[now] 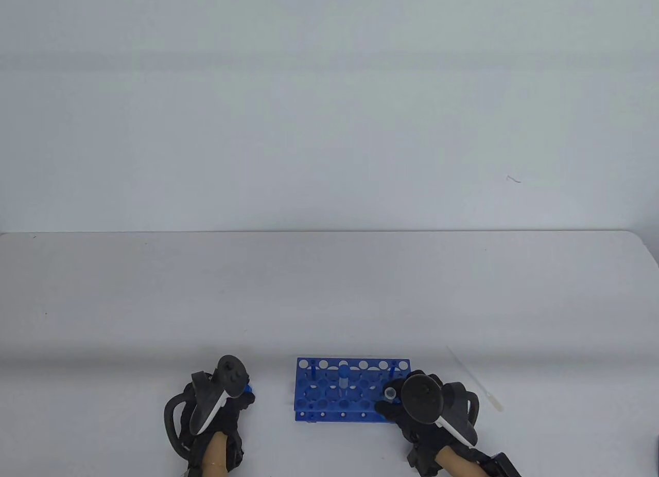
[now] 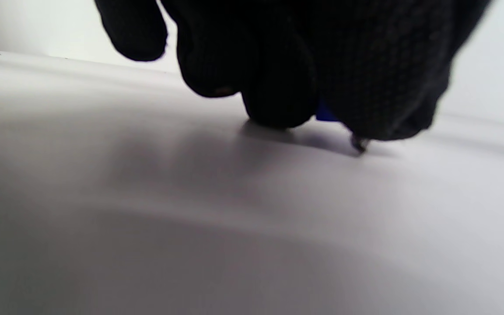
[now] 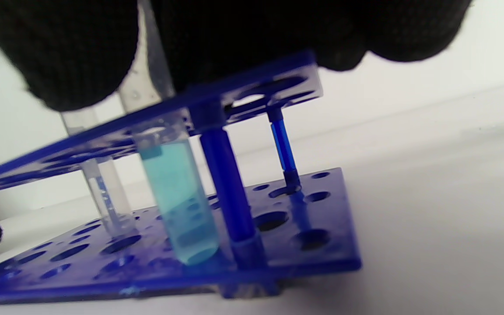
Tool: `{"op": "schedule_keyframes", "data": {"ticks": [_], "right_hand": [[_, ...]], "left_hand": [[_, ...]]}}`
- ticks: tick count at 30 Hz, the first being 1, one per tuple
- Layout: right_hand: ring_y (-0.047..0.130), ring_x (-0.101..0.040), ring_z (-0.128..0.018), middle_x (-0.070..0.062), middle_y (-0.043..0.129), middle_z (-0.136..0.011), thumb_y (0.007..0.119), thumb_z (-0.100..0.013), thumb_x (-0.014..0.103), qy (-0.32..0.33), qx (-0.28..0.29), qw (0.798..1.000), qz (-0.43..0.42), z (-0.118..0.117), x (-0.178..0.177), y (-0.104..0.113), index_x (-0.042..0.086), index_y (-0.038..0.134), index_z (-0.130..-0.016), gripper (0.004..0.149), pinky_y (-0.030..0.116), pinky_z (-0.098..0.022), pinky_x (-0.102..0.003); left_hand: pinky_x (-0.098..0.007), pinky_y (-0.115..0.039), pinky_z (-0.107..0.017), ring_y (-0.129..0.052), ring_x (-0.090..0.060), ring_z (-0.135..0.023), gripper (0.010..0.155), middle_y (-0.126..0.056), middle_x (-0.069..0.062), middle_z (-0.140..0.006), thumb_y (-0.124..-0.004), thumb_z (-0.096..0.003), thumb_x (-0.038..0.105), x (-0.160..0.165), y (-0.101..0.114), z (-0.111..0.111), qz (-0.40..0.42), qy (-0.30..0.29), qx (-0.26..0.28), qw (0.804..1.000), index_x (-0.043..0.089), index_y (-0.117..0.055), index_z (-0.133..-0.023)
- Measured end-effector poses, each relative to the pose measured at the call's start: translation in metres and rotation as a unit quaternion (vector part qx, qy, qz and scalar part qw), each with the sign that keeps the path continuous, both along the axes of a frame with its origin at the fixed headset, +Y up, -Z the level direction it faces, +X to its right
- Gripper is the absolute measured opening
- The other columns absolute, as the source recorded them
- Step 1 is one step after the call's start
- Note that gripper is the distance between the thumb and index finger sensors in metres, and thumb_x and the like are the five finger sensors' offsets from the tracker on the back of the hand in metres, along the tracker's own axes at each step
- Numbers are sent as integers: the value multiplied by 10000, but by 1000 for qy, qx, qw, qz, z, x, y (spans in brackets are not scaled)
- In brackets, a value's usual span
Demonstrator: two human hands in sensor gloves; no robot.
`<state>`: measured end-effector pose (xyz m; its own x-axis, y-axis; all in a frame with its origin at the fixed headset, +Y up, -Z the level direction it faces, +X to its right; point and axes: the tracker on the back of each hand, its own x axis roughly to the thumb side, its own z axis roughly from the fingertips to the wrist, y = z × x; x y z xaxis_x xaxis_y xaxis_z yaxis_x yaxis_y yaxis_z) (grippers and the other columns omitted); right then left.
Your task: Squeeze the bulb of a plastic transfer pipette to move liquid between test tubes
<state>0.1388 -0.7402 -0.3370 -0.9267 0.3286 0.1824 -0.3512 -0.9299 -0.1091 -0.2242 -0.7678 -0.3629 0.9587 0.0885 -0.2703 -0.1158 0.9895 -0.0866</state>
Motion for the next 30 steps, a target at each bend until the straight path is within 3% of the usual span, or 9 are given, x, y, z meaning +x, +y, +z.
{"op": "schedule_keyframes", "data": {"ticks": [9, 17, 24, 30], "right_hand": [[840, -172, -400, 39, 846, -540, 872, -244, 513, 0, 0, 1000, 0, 0, 0, 0, 247, 883, -677, 508, 738, -417, -444], [839, -173, -400, 38, 846, -541, 872, -244, 512, 0, 0, 1000, 0, 0, 0, 0, 247, 883, -677, 507, 737, -418, -445], [839, -173, -401, 37, 846, -542, 872, -245, 512, 0, 0, 1000, 1, 0, 0, 0, 246, 883, -677, 507, 738, -418, -445], [839, -172, -401, 38, 846, -541, 871, -245, 512, 0, 0, 1000, 1, 0, 0, 0, 244, 886, -673, 506, 737, -418, -444]], "left_hand": [[-458, -581, -825, -729, -77, -811, 563, -834, 187, -822, -821, -347, 579, 0, -1, -1, -2, -10, -22, 1000, 475, -728, -893], [-492, -551, -824, -686, -138, -891, 753, -777, 149, -985, -808, -316, 619, -1, 22, 0, 71, -12, 43, 996, 436, -633, -1025], [-517, -516, -826, -630, -176, -930, 781, -711, 109, -1051, -800, -336, 615, 27, 60, 4, 228, -108, 105, 962, 439, -576, -1063], [-531, -472, -836, -564, -203, -959, 793, -616, 86, -1105, -805, -344, 594, 79, 56, 1, 241, -182, 33, 953, 433, -554, -1080]]}}
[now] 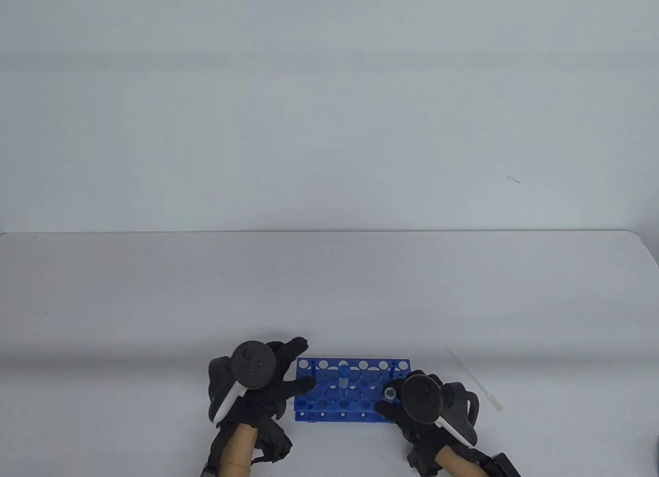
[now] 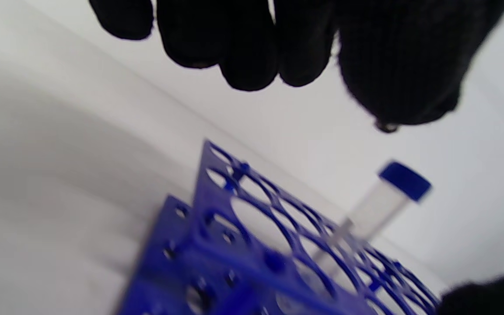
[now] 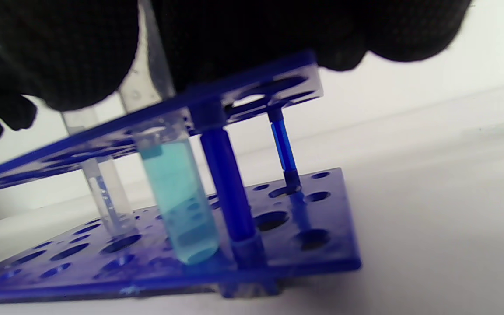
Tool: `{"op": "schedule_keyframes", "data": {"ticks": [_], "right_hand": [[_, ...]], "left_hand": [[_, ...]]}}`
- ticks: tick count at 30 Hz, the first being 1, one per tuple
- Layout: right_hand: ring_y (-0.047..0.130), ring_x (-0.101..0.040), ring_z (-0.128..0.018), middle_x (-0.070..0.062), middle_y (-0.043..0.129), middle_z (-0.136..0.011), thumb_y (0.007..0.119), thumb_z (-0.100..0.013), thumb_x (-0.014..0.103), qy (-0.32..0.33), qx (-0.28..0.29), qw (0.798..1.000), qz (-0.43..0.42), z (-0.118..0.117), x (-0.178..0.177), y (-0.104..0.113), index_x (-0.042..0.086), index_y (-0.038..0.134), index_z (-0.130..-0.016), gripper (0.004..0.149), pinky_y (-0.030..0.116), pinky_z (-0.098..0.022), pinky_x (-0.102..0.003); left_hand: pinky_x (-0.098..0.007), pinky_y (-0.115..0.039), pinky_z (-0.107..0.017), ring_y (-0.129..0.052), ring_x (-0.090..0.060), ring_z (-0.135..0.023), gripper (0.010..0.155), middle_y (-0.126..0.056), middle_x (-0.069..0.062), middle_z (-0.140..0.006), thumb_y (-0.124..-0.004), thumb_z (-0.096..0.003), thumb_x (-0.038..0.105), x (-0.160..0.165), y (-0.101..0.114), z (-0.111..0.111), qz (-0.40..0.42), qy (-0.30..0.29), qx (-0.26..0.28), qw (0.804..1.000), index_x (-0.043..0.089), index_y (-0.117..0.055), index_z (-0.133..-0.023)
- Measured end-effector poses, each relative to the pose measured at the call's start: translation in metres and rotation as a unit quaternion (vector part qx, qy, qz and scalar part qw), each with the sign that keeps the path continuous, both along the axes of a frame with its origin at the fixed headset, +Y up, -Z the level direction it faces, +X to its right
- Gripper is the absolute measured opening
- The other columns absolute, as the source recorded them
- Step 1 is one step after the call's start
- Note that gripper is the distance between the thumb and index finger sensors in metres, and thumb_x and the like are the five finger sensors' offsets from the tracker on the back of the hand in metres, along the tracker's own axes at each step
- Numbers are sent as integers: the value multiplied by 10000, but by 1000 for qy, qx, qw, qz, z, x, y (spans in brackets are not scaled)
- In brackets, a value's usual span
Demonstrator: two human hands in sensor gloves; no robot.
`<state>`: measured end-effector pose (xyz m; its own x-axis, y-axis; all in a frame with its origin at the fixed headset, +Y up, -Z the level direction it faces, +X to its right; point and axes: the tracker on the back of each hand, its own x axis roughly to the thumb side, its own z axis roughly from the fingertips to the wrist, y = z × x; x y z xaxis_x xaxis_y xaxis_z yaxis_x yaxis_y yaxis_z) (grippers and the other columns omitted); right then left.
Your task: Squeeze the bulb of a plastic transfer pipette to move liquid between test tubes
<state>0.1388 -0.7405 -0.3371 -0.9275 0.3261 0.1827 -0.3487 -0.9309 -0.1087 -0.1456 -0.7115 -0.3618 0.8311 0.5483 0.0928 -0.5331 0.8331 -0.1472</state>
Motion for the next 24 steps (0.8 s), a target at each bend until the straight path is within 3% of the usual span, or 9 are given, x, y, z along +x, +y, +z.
{"op": "schedule_keyframes", "data": {"ticks": [3, 14, 24], "right_hand": [[839, -173, -401, 40, 845, -542, 871, -245, 512, 0, 0, 1000, 0, 0, 0, 0, 244, 885, -673, 505, 737, -418, -444], [840, -172, -401, 40, 845, -541, 871, -245, 512, 1, 0, 1000, 1, 0, 0, 0, 246, 884, -676, 507, 737, -419, -445], [840, -172, -401, 38, 846, -542, 872, -244, 511, 1, 0, 1000, 1, 0, 0, 0, 246, 884, -676, 507, 737, -419, -445]], "left_hand": [[-536, -452, -834, -535, -219, -961, 783, -584, 57, -1116, -812, -348, 580, 19, -11, -3, -5, -6, -15, 1000, 426, -566, -1075], [-558, -394, -829, -469, -252, -967, 671, -495, 24, -1143, -833, -349, 559, 48, -20, -2, 3, 31, 7, 1000, 455, -678, -994], [-538, -395, -826, -485, -229, -953, 531, -528, 45, -1122, -813, -375, 544, 58, -32, 0, -21, 64, 21, 998, 462, -772, -898]]}}
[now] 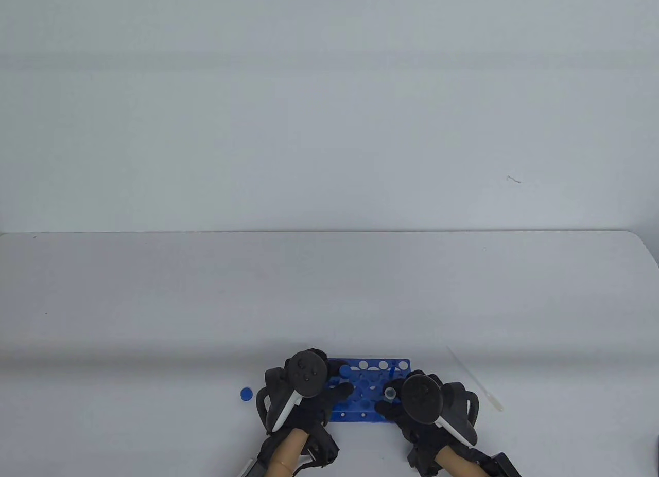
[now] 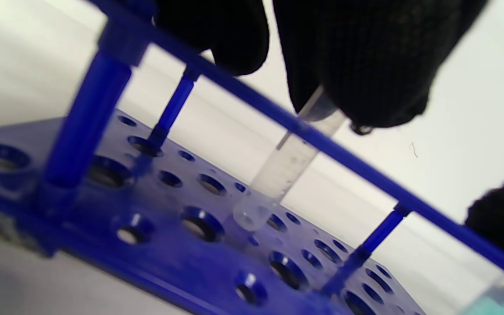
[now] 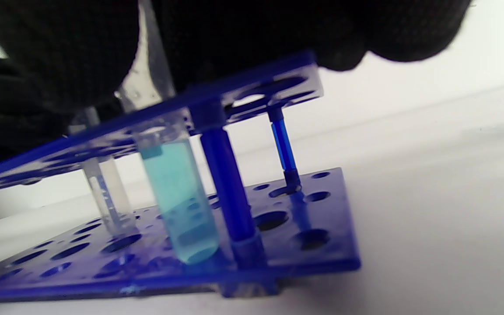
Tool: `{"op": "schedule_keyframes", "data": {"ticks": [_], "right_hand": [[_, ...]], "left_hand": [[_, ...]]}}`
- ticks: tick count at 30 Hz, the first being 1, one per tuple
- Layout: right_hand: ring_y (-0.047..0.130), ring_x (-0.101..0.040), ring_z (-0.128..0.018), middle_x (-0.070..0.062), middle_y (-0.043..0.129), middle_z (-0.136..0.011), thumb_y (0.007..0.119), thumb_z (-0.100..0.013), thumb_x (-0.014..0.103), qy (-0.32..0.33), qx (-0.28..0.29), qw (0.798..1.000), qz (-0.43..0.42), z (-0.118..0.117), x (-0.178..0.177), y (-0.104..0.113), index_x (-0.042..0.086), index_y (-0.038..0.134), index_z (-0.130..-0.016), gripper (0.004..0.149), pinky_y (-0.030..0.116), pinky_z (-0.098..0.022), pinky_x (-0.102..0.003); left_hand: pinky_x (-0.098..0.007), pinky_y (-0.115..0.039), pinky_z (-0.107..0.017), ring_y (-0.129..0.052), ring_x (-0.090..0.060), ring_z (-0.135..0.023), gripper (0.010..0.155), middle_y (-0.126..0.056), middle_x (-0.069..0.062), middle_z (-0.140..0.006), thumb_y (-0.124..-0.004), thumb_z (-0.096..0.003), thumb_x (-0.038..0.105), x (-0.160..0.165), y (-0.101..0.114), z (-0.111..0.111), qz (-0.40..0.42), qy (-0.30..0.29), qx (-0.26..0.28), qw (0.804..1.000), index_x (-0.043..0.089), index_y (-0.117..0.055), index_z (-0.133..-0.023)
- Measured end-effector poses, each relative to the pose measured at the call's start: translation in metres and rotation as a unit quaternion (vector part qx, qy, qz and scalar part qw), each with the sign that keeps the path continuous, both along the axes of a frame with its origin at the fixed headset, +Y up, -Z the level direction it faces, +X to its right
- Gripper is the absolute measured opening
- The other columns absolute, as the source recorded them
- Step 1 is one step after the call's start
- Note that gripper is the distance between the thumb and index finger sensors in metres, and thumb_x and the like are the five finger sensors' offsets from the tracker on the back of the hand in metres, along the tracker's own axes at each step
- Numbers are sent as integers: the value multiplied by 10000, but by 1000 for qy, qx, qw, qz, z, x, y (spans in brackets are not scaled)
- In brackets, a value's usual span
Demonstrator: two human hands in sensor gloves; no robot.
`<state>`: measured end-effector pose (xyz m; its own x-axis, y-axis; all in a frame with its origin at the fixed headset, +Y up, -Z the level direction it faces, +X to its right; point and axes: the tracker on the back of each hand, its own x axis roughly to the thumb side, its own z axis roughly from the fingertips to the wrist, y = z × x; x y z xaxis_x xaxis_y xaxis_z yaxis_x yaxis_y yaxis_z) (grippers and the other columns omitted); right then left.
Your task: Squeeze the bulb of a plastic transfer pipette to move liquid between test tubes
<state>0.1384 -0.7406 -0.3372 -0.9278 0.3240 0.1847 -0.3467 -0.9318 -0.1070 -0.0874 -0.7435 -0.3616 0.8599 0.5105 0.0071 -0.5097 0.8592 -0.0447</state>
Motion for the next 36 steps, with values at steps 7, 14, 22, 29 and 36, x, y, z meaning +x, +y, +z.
{"op": "schedule_keyframes", "data": {"ticks": [7, 14, 22, 29, 36], "right_hand": [[838, -186, -417, 24, 841, -560, 868, -259, 504, 9, -9, 1000, 4, 0, -1, 1, 230, 876, -698, 518, 728, -427, -457], [837, -323, -625, -111, 818, -783, 847, -282, 521, 32, -91, 995, -14, -1, 3, 25, 112, 779, -870, 719, 680, -506, -539], [917, -279, -556, -109, 882, -790, 836, -321, 487, 26, -1, 994, -105, 5, -8, 106, 105, 776, -878, 678, 760, -406, -443], [1037, -77, -276, -72, 1002, -708, 829, -348, 447, -18, -54, 993, -102, -2, -64, 122, 59, 762, -883, 664, 865, -131, -243], [1032, 35, -102, -57, 1057, -612, 847, -343, 406, -90, -110, 989, -32, -22, -80, 81, 59, 832, -822, 592, 865, 11, -157]], "left_hand": [[-515, -381, -830, -498, -184, -945, 516, -548, 83, -1102, -802, -370, 551, 2, -7, 2, -18, 8, 18, 1000, 464, -773, -878], [-488, -355, -833, -499, -156, -934, 512, -558, 121, -1086, -810, -356, 559, 0, -13, 2, 2, 13, 26, 1000, 471, -780, -859], [-470, -353, -834, -502, -127, -929, 514, -568, 144, -1074, -820, -340, 565, -2, -15, 1, 15, 19, 28, 999, 470, -795, -844], [-466, -353, -835, -504, -125, -929, 513, -571, 148, -1074, -820, -339, 563, -3, -15, 1, 16, 20, 29, 999, 468, -799, -843], [-461, -357, -836, -507, -121, -927, 511, -575, 153, -1071, -823, -338, 562, -4, -15, 1, 19, 20, 29, 999, 466, -805, -839]]}}
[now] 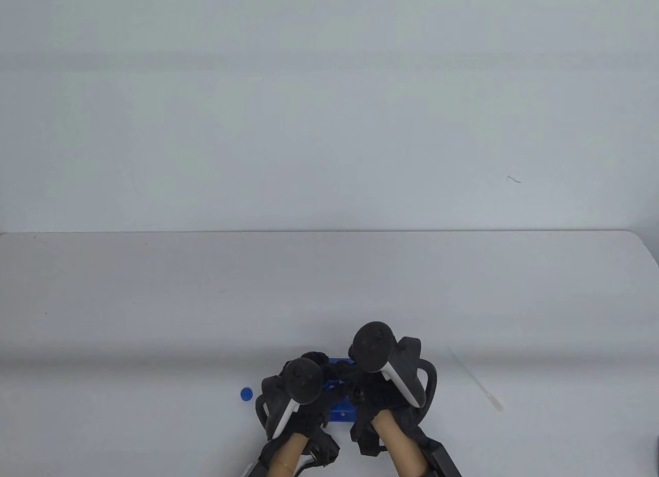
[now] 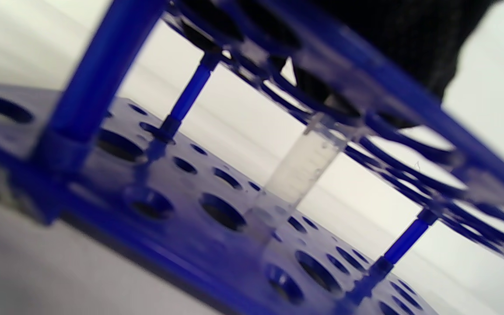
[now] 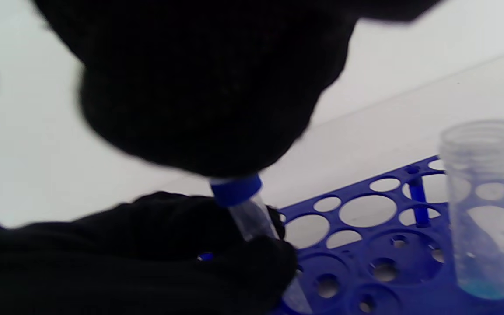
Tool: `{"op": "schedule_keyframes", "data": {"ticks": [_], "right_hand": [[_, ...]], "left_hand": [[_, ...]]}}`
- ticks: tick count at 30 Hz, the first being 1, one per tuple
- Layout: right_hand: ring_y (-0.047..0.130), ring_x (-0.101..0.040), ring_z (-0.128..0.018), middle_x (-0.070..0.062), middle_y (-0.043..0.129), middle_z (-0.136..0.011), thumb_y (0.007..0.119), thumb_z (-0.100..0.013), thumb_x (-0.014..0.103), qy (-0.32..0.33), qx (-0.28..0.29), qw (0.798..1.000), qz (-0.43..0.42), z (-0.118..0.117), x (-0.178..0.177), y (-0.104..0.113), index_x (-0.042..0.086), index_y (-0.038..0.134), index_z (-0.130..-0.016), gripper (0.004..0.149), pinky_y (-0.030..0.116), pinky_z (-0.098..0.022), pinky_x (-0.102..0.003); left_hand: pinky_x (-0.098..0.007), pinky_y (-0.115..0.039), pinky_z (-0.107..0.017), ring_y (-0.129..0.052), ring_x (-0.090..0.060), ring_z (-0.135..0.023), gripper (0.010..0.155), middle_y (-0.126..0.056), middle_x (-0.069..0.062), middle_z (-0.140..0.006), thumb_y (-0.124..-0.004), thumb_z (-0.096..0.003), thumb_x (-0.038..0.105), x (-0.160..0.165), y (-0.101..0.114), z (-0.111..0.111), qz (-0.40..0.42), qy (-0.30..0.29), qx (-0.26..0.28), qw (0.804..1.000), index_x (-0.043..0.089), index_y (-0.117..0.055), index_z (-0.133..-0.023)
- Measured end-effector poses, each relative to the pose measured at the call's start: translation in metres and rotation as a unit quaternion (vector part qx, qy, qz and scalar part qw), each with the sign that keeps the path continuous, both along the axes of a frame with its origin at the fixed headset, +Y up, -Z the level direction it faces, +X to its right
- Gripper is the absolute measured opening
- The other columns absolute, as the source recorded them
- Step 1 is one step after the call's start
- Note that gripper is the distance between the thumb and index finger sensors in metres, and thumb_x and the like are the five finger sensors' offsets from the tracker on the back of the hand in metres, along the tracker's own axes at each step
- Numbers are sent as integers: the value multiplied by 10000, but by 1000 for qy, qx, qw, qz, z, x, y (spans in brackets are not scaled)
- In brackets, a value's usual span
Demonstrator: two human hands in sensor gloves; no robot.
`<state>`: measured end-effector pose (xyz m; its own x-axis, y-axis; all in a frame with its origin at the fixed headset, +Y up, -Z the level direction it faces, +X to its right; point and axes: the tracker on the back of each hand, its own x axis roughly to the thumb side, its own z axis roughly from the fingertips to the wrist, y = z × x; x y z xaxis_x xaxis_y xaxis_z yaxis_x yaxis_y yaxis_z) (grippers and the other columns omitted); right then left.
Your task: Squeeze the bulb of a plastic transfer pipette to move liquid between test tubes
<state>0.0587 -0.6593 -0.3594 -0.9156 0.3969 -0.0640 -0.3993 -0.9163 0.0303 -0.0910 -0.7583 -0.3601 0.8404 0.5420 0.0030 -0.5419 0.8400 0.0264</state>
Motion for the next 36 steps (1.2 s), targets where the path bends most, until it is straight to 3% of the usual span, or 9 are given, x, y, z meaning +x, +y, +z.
{"op": "schedule_keyframes", "data": {"ticks": [12, 25, 36], "right_hand": [[1007, 35, -66, -27, 1090, -524, 857, -328, 425, -10, 30, 994, 100, -3, -16, -18, 114, 910, -752, 528, 869, -1, -176], [1015, 20, -84, -15, 1090, -501, 856, -309, 454, -3, 45, 993, 107, -8, -18, -30, 128, 920, -728, 535, 879, -27, -199], [1016, -53, -247, -106, 1015, -670, 868, -326, 327, 23, 1, 998, 50, -12, -15, -29, 161, 871, -798, 500, 874, -157, -257]], "left_hand": [[-460, -364, -835, -515, -119, -926, 509, -582, 156, -1069, -828, -333, 562, 0, 0, 0, -2, 3, 2, 1000, 466, -811, -832], [-463, -372, -833, -523, -121, -925, 509, -597, 153, -1064, -833, -329, 560, 0, 1, 0, -5, 4, 0, 1000, 461, -819, -828], [-465, -376, -833, -528, -121, -925, 508, -601, 153, -1064, -836, -328, 556, 0, 1, -1, -8, 4, 0, 1000, 460, -821, -826]]}}
